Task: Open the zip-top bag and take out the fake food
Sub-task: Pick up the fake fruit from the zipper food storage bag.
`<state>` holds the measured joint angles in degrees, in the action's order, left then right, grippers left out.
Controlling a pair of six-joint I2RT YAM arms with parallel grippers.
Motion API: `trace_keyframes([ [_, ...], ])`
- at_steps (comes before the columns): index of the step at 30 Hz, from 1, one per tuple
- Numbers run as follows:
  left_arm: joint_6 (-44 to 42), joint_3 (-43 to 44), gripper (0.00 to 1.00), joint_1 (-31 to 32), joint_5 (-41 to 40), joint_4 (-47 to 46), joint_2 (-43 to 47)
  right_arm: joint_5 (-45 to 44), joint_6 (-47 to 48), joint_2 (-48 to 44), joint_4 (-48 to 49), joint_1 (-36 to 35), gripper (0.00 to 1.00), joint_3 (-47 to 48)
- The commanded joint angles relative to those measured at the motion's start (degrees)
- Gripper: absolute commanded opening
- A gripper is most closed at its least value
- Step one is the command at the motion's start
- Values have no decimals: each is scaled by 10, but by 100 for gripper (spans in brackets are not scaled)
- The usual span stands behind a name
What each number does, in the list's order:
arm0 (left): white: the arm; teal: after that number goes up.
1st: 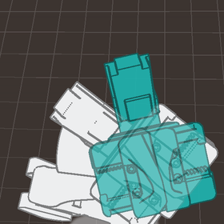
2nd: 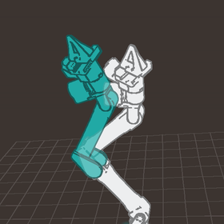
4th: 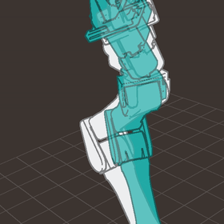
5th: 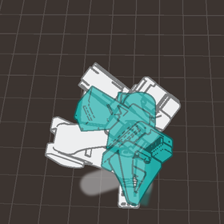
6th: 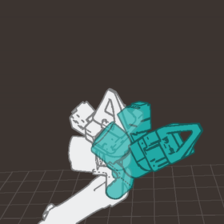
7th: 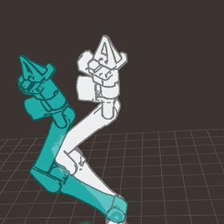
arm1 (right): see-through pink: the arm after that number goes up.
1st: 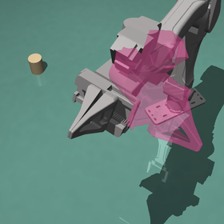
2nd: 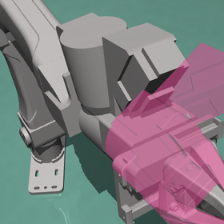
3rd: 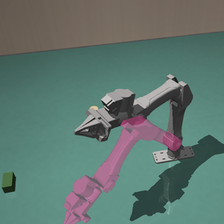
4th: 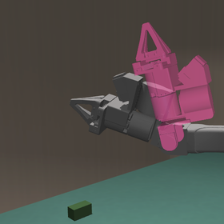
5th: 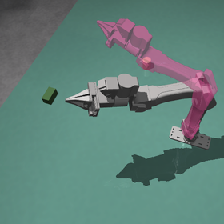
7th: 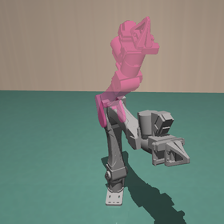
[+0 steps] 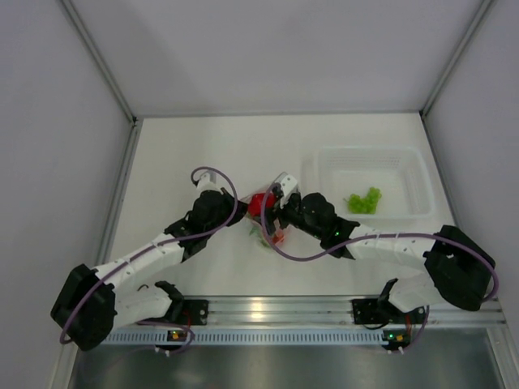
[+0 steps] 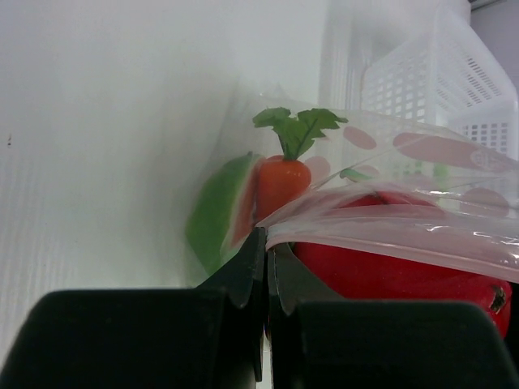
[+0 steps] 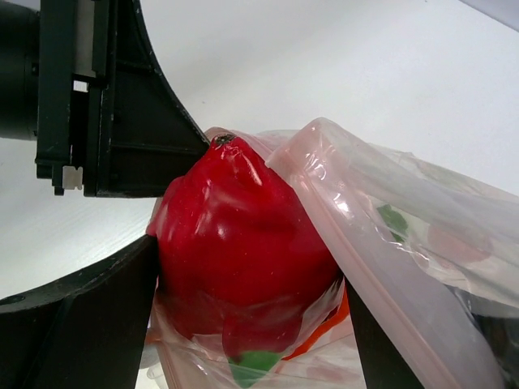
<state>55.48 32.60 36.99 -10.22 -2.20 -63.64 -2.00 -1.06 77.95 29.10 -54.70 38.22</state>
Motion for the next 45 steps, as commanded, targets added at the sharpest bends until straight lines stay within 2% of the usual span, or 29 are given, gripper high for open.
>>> trace_keyframes([
  [1, 2, -48, 0, -17, 12, -14, -25, -4, -71, -62, 225, -14, 0, 32],
  [7, -2, -61, 0, -14, 53, -23, -23, -70, -80, -44, 234, -11, 0, 55],
  [13, -19, -54, 0, -13, 92, -23, 22, -141, -124, -25, 171, -10, 0, 108],
  [15, -28, -47, 0, -12, 100, -23, 32, -139, -145, -15, 129, -10, 0, 128],
  [16, -33, -43, 0, -12, 127, -23, 33, -110, -147, -11, 121, -10, 0, 142],
  [19, -53, -31, 0, -12, 143, -22, 33, -72, -162, -1, 83, -12, 0, 167],
  [22, -58, -24, 0, -12, 157, -26, 11, -115, -191, -8, 83, -16, 0, 162],
  [23, -57, -25, 0, -11, 178, -33, 2, -148, -185, -10, 82, -17, 0, 164],
  [25, -49, -31, 0, 0, 189, -56, -1, -156, -154, -4, 86, -25, 0, 175],
  [27, -49, -26, 0, 17, 176, -56, 3, -158, -135, 11, 90, -28, 0, 183],
  [30, -48, -17, 0, 47, 169, -55, 11, -141, -119, 50, 36, -28, 0, 229],
  [33, -55, -17, 0, 53, 142, -55, 28, -76, -120, 81, 7, -28, 0, 256],
  [34, -56, -18, 0, 53, 124, -52, 33, -14, -117, 84, 6, -29, 0, 257],
  [37, -56, -8, 0, 50, 60, -24, 46, 83, -70, 87, 2, -41, 0, 253],
  [39, -57, -3, 0, 49, 35, -11, 56, 91, -40, 84, -36, -62, 0, 254],
  [41, -55, -8, 0, 49, 0, -11, 75, 42, -39, 80, -56, -74, 0, 246],
  [45, -48, -17, 0, 48, -39, -7, 111, 24, -45, 90, -113, -76, 0, 231],
])
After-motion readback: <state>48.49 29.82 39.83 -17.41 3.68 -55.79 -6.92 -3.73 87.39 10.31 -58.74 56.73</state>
